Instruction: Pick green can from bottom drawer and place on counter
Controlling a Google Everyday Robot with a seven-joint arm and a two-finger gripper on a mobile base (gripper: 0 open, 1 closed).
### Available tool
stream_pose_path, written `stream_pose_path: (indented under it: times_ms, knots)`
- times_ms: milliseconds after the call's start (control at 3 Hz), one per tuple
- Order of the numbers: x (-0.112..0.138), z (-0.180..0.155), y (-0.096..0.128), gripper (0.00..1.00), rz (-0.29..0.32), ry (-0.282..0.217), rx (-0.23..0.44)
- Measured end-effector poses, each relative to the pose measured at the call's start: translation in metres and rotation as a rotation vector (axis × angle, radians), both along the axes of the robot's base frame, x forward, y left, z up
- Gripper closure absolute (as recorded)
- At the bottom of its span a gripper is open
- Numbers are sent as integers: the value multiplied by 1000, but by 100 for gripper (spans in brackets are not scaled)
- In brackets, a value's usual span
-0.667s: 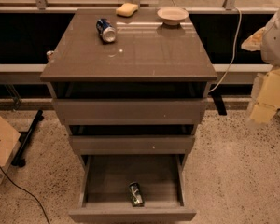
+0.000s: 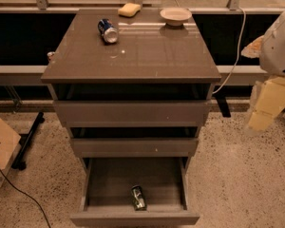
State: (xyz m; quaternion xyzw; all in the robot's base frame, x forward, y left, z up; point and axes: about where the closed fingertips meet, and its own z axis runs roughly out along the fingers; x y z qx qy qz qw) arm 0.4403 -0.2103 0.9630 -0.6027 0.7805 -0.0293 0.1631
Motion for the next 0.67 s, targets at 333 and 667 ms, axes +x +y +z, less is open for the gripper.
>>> stream_pose_path:
  times_ms: [333,667]
  knots:
    - [1,-21,15,0,35,-7,40]
    - [4,-48,33,0,79,-27,102]
